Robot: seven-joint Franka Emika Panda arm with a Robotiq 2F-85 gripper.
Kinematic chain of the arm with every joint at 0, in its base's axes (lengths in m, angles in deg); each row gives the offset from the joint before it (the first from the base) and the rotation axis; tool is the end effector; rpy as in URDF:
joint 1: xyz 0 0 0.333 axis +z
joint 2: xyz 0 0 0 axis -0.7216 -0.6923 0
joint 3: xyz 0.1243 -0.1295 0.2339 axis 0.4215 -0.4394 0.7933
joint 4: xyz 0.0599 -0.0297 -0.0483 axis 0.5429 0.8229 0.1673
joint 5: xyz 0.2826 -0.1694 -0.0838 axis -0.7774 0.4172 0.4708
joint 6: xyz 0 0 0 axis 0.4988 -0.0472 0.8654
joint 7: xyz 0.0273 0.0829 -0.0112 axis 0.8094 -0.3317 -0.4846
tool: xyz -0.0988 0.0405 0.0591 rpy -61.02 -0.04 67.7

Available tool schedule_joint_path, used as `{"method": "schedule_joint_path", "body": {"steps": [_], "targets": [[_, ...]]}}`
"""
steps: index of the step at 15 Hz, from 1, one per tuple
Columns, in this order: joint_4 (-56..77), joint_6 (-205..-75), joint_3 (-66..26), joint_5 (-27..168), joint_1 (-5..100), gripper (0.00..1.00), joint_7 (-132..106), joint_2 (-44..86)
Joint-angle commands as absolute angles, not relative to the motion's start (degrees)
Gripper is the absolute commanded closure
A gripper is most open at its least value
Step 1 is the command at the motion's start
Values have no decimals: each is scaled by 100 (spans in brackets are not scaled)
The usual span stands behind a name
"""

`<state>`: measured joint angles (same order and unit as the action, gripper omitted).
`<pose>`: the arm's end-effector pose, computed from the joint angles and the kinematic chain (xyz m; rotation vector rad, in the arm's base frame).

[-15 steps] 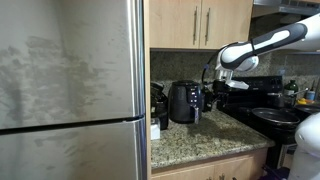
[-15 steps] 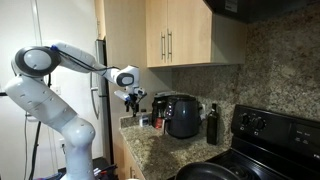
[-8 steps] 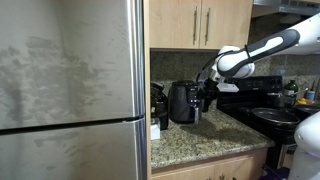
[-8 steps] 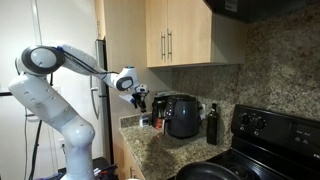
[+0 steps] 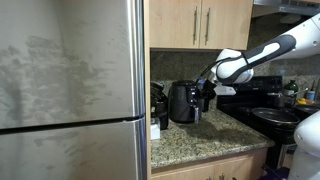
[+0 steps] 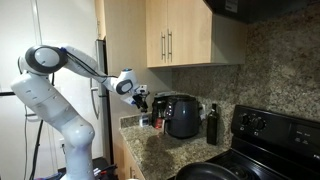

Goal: Turn off the air fryer

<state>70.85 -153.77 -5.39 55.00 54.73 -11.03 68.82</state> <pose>0.3554 0.1221 0.4525 -2.9166 -0.1749 -0.6646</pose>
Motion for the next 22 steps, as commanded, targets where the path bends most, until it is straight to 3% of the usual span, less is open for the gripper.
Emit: {"method": "schedule_joint_path", "body": {"steps": [1, 5, 10, 12, 22], "targets": [[7083, -16155, -556, 5633, 5401, 0, -1527, 6512], [7144, -17564, -367, 5723, 5111, 0, -2353, 6049], [7127, -17208, -571, 5701, 5377, 0, -2128, 6268], [7022, -16903, -304, 6119, 4850, 0, -2414, 5977], [7119, -17528, -196, 6518, 4517, 0, -3058, 5594]]}}
